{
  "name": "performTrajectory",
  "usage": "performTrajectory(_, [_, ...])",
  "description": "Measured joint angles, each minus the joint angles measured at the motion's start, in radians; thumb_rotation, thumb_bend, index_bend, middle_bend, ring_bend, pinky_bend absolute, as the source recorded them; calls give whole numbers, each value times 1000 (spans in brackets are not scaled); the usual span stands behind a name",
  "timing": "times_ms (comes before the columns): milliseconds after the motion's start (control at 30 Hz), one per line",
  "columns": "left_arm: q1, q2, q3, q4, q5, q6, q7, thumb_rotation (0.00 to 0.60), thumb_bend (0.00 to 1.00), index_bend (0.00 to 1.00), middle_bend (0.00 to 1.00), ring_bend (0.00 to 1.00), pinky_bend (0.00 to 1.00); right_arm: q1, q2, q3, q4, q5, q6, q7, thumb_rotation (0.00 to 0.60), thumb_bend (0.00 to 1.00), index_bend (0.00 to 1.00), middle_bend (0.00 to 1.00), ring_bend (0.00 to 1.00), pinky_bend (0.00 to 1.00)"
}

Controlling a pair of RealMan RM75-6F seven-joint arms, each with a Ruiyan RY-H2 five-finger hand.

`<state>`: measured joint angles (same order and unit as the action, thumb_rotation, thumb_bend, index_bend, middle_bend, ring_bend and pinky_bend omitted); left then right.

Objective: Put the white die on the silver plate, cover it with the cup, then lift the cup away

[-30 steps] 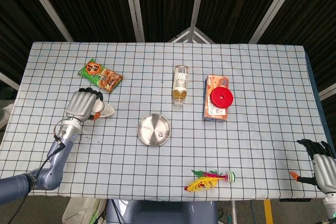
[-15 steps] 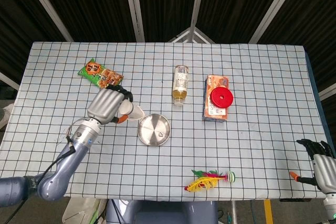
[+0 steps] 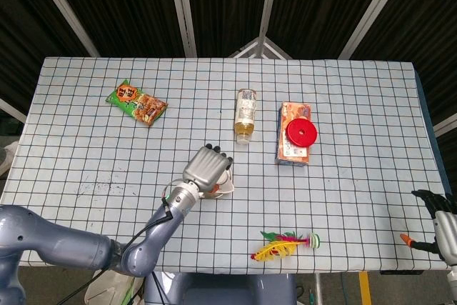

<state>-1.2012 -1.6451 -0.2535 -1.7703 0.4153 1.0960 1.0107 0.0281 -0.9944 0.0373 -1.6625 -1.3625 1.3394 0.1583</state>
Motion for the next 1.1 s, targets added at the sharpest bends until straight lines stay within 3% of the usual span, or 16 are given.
performTrajectory(200, [-34, -73, 29, 88, 14, 15, 18, 600, 558, 485, 389, 233, 230, -4, 2, 2, 5, 3, 3, 12, 600, 96, 213, 189, 152, 0])
performTrajectory(400, [-33, -89, 46, 123, 38, 18, -1, 600, 558, 484, 389, 233, 230, -4, 2, 1, 3, 0, 2, 8, 600, 96, 213, 189, 151, 0])
performTrajectory(1100, [33, -32, 80, 136, 84, 6, -93, 600, 559, 484, 389, 233, 230, -3, 0, 4, -8, 12, -2, -6, 600, 96, 213, 189, 151, 0])
